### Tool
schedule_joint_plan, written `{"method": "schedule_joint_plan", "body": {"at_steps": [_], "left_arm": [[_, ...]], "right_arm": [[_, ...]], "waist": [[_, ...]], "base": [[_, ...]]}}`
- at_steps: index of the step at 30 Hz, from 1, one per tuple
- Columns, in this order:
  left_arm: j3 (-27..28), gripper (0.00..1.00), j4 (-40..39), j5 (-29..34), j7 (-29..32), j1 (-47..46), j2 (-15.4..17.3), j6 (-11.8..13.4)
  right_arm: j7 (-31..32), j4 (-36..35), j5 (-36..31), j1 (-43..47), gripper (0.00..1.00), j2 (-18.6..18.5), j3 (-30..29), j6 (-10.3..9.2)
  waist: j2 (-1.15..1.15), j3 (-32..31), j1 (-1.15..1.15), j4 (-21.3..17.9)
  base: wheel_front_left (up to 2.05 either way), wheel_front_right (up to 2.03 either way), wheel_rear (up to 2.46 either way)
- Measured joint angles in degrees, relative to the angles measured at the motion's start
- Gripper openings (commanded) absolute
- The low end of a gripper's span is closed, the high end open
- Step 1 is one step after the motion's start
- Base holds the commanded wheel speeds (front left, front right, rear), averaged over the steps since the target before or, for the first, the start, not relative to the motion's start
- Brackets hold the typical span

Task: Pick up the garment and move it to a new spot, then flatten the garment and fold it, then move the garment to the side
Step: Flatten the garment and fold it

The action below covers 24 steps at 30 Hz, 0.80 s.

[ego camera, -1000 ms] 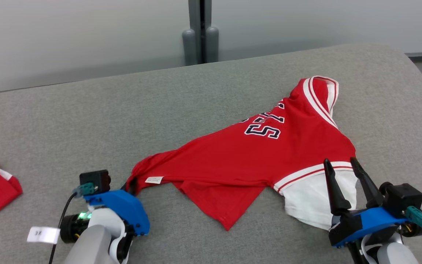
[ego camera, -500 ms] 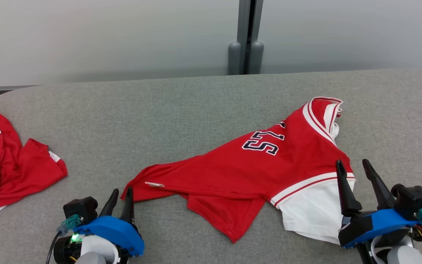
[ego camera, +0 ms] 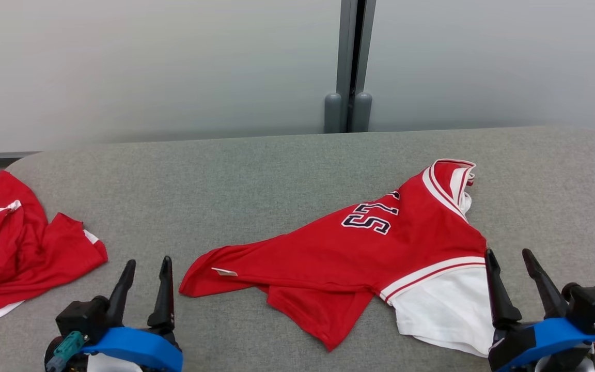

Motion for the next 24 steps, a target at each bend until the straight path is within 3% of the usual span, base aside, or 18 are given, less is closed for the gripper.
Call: {"method": "schedule_joint_plan", "body": {"at_steps": [10, 24], "left_arm": [[4.87, 1.0, -8.08, 4.79, -0.19, 5.26, 0.58, 1.42], [5.23, 1.0, -6.7, 5.28, -0.19, 6.66, 0.1, 1.31]], "right_arm": [[1.24, -1.52, -0.6, 4.25, 1.0, 0.0, -0.76, 0.0], [1.24, -1.36, 0.12, 4.52, 1.0, 0.0, -0.6, 0.0]], "waist": [[0.0, -1.89, 0.0, -0.69], [0.0, -2.03, 0.0, -0.93]], "base": [[0.0, 0.0, 0.0], [0.0, 0.0, 0.0]]}}
